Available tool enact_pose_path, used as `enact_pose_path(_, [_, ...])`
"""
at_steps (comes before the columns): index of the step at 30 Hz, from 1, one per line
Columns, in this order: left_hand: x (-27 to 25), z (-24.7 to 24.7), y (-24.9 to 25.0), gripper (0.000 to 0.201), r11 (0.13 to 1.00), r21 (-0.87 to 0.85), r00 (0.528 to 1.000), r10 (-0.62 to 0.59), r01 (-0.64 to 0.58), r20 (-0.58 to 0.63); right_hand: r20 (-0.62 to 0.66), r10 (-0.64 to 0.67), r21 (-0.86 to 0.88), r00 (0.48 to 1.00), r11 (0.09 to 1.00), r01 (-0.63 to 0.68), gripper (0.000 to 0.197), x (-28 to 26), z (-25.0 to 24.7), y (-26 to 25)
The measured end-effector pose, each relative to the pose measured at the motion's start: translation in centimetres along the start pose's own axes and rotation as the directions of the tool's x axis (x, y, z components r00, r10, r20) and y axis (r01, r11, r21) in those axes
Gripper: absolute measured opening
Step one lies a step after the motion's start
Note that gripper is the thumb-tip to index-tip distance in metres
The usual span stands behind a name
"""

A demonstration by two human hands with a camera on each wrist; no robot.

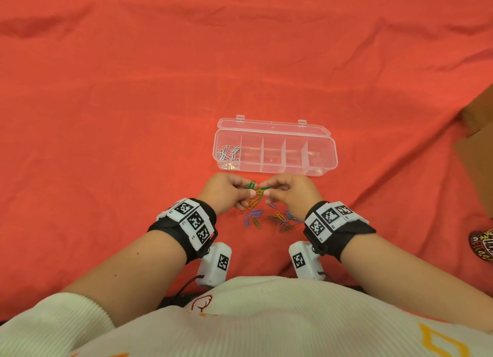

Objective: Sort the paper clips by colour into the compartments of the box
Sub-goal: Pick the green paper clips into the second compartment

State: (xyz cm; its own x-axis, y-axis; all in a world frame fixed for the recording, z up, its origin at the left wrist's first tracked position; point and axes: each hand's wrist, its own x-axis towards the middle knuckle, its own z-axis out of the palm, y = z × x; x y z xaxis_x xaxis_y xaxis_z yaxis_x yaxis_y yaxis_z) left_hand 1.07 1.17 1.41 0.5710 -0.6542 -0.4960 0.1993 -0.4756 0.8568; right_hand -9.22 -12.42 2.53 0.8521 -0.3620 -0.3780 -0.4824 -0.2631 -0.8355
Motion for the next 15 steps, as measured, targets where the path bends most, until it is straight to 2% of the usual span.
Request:
enact_pose_path(3, [0.1, 0.2, 0.1, 0.009, 1.0, -0.003, 1.0, 0.007, -0.007, -0.024, -0.022, -0.012, -0.007, 1.0, 1.0, 0.012, 0.02, 0.0, 0.1, -0.3])
enact_pose_path(6, [0.2, 0.3, 0.2, 0.017, 1.0, -0.016, 0.999, 0.007, -0.008, -0.042, -0.046, -0.006, -0.018, 0.999, 1.0, 0.005, 0.015, 0.3, 0.2, -0.6])
enact_pose_path(8, [0.4, 0.4, 0.4, 0.014, 1.0, 0.006, 0.998, 0.011, -0.01, -0.066, -0.05, -0.01, -0.032, 0.999, 0.999, 0.008, 0.013, 0.6, 0.2, -0.7])
enact_pose_path(11, [0.7, 0.1, 1.1, 0.005, 0.999, 0.037, 0.986, 0.034, -0.028, -0.162, -0.082, -0.028, -0.057, 0.996, 0.998, 0.024, 0.023, 1.0, 0.2, -0.6])
enact_pose_path(13, [1.2, -0.2, 1.8, 0.01, 0.997, 0.058, 0.975, 0.054, -0.042, -0.215, -0.129, -0.025, -0.058, 0.991, 0.998, 0.018, 0.024, 1.4, 0.0, -0.5])
enact_pose_path(15, [1.7, -0.5, 2.8, 0.01, 0.985, 0.154, 0.958, 0.119, -0.081, -0.259, -0.161, -0.012, -0.046, 0.987, 0.999, 0.005, 0.021, 1.6, -0.3, -0.3])
